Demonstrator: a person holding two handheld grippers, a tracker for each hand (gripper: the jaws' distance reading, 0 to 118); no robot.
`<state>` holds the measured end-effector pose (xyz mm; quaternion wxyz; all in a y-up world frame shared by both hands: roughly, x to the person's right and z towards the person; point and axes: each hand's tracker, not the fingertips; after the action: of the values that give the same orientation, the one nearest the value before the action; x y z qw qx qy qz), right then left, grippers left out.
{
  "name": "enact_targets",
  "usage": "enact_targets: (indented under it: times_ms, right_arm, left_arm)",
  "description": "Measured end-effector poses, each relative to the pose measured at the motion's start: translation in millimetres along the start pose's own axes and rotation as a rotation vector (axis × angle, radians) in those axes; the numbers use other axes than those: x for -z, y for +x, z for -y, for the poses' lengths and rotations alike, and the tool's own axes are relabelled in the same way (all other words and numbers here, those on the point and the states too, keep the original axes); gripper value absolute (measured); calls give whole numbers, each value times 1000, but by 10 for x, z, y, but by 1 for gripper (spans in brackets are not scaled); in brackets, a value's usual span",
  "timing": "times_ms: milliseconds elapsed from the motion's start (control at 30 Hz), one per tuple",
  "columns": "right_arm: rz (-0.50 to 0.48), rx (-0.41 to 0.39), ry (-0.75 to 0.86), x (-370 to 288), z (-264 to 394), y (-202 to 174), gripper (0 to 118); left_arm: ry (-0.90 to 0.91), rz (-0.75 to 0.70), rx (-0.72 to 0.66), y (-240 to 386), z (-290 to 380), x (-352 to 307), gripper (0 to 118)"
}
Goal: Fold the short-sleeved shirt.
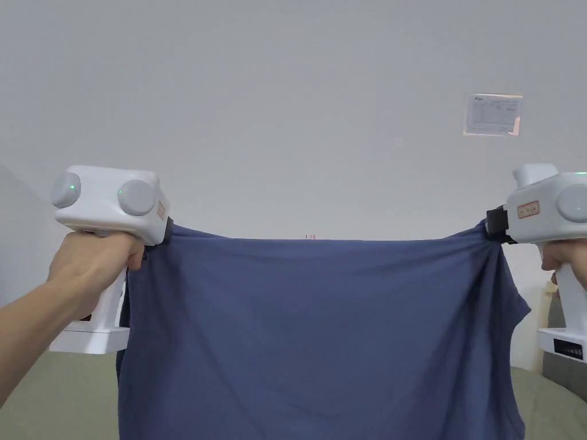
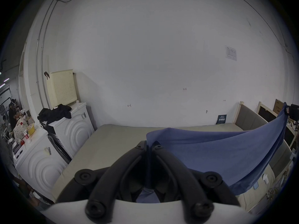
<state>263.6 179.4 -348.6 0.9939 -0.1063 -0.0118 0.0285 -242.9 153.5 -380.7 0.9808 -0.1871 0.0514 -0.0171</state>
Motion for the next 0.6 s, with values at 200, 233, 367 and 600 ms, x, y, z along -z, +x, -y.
enact_targets:
  times_ms: [200,233,367,600]
  right_arm:
    - [31,1,37,467,-261,-96,4]
    - [32,2,41,537,-299,-102,4]
    - [40,10,64,908,-456,-160,4]
    - [64,16,114,1493,-616,-261,4]
  left_arm:
    - [39,-43,3,58,-265,305,4]
    - [44,-57,4,68,-317,375,4]
    - [73,-95,1,114,-518,682,4]
    - [118,-143,-2,223,-755,1288,4]
